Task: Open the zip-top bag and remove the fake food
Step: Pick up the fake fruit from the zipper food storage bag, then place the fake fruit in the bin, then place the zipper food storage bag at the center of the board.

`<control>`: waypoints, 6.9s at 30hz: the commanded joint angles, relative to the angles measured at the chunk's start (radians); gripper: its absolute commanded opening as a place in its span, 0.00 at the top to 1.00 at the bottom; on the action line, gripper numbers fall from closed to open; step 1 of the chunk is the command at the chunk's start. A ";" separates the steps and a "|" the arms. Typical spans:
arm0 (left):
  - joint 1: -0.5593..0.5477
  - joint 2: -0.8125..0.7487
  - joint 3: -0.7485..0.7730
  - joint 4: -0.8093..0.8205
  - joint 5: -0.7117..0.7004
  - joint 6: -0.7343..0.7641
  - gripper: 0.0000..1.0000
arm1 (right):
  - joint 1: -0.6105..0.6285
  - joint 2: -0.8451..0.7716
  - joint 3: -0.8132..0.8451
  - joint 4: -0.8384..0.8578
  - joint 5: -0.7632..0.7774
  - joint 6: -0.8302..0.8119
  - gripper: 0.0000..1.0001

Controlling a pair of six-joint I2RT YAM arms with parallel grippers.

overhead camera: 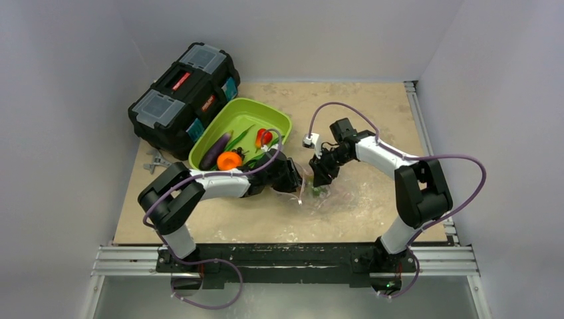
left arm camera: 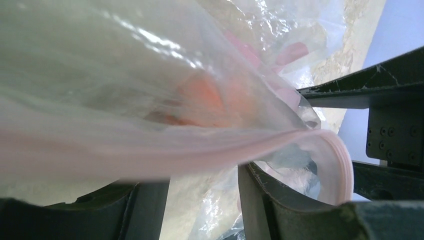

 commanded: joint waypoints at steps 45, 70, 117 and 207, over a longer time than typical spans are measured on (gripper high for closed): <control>-0.015 0.091 -0.073 0.353 -0.141 -0.179 0.41 | -0.101 -0.042 -0.062 -0.116 -0.075 -0.087 1.00; -0.013 0.272 0.141 0.263 0.068 -0.073 0.42 | -0.100 0.114 0.086 -0.151 -0.140 -0.119 0.89; -0.012 -0.019 0.081 0.206 0.199 0.224 1.00 | -0.180 -0.146 -0.085 0.068 -0.045 -0.128 0.95; 0.591 -0.791 0.165 -0.513 0.342 0.716 0.00 | -0.256 -0.430 -0.078 -0.092 0.208 -0.365 1.00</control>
